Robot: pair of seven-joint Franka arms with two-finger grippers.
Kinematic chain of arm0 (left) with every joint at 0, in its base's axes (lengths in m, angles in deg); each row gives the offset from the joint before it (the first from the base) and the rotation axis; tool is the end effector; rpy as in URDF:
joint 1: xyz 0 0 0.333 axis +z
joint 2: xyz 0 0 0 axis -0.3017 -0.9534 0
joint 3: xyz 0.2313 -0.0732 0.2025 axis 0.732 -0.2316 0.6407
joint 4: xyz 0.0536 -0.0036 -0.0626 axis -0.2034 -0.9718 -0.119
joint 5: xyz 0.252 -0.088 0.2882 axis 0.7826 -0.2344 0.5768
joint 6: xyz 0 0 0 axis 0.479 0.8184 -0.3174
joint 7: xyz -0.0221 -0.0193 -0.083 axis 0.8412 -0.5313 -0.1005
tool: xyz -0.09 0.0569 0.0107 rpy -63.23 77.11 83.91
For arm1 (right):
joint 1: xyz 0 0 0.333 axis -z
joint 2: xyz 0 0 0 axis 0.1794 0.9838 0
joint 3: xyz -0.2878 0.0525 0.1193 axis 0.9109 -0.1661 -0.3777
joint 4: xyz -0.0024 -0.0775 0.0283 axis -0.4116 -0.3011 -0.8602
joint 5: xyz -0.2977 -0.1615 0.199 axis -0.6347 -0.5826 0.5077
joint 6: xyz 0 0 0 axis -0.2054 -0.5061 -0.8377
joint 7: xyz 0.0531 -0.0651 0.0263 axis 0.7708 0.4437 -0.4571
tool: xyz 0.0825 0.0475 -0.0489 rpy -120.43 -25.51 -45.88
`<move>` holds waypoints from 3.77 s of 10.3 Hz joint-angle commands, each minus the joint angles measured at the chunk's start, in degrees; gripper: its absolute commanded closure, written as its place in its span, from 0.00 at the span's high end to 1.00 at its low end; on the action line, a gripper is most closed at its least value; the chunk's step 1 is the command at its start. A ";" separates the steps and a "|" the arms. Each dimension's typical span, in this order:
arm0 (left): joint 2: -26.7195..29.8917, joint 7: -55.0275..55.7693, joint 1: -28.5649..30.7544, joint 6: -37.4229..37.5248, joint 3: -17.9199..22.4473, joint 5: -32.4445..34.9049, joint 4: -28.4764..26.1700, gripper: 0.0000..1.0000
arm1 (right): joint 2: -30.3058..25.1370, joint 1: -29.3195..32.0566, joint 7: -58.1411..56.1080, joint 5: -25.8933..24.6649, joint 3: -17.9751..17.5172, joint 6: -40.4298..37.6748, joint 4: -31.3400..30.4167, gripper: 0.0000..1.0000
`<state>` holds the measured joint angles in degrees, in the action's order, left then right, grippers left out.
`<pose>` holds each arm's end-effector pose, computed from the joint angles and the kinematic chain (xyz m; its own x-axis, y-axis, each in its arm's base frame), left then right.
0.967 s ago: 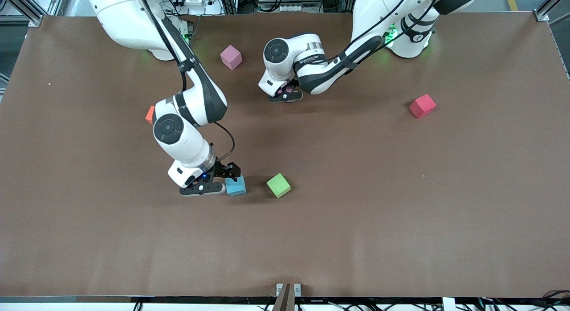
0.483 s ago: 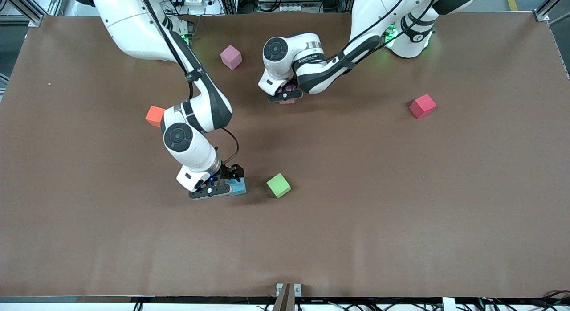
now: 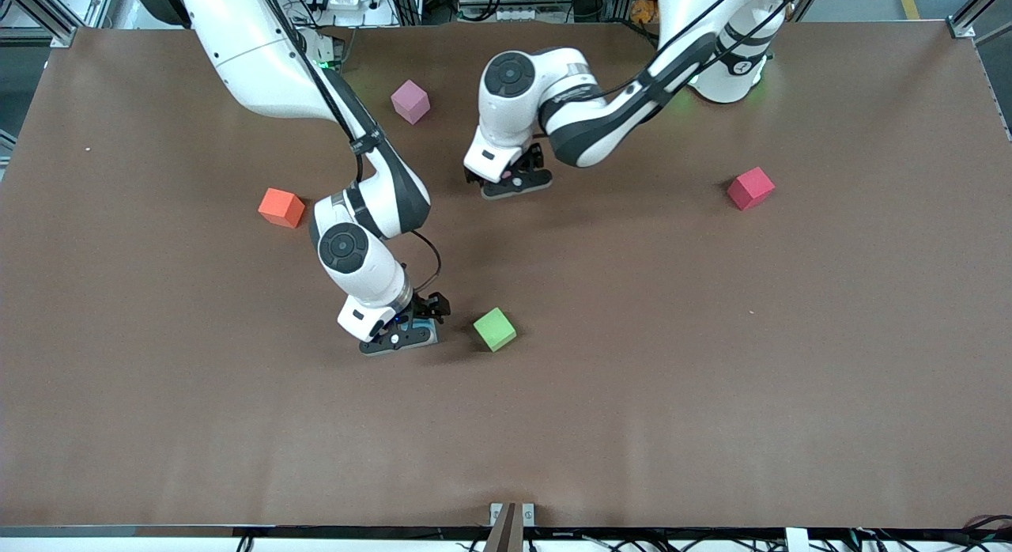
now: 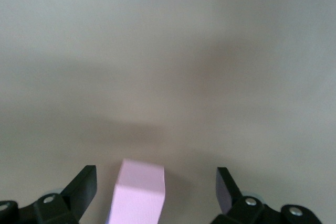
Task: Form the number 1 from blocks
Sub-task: 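Place the pink cube below the purple while the right gripper grasps cyan, then carry the cyan cube with the right gripper while the left gripper reaches red, then place the cyan cube below the pink while the left gripper grasps red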
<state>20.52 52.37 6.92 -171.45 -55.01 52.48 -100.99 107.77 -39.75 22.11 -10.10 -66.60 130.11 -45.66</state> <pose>0.3933 -0.5038 0.3225 0.9543 0.2941 -0.0540 0.2973 -0.9524 0.0675 0.6226 0.3303 0.2257 0.9767 0.1746 0.1249 0.1870 -0.9777 -0.0957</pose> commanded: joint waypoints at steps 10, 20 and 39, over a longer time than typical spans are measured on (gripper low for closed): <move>29.11 -58.74 40.32 -1.01 1.78 -13.33 -28.35 1.00 | -13.81 -7.58 13.82 1.42 2.89 1.18 -15.76 0.44; 31.14 -74.16 40.61 -8.93 17.61 -25.52 -44.19 1.00 | -13.43 -26.83 33.88 1.33 2.80 6.18 -21.52 0.45; 25.95 -73.28 41.67 -13.77 20.17 -26.08 -48.33 0.00 | -25.62 -17.13 30.30 0.63 1.05 3.91 -28.64 1.00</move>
<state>45.60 -20.31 48.36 -184.50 -34.28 27.62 -149.26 87.33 -62.40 55.59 -9.22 -63.67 135.08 -70.60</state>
